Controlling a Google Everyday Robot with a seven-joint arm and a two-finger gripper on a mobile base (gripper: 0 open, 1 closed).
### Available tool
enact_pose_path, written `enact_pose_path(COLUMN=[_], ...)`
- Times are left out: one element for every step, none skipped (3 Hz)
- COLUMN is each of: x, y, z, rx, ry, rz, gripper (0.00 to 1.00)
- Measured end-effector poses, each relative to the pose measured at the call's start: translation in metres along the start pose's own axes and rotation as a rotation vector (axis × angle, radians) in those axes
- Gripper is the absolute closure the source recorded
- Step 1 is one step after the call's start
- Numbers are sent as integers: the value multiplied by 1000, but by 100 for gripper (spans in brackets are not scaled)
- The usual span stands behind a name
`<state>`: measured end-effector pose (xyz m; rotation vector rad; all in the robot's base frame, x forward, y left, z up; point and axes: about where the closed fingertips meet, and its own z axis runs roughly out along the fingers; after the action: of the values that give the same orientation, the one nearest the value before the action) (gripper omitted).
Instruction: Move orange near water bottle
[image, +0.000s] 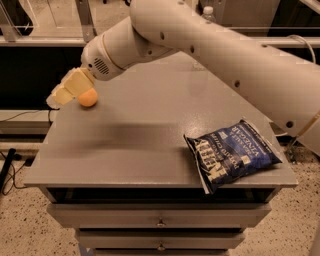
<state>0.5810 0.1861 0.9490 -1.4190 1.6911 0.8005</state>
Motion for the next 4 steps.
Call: enact_pose_path(x=[-2,10,26,39], y=[-13,-29,-40,-46], z=[33,50,61,70], rx=[-3,14,23,25], ry=[-45,-64,-66,-67], rz=[-4,13,32,53], gripper=[0,0,0,0])
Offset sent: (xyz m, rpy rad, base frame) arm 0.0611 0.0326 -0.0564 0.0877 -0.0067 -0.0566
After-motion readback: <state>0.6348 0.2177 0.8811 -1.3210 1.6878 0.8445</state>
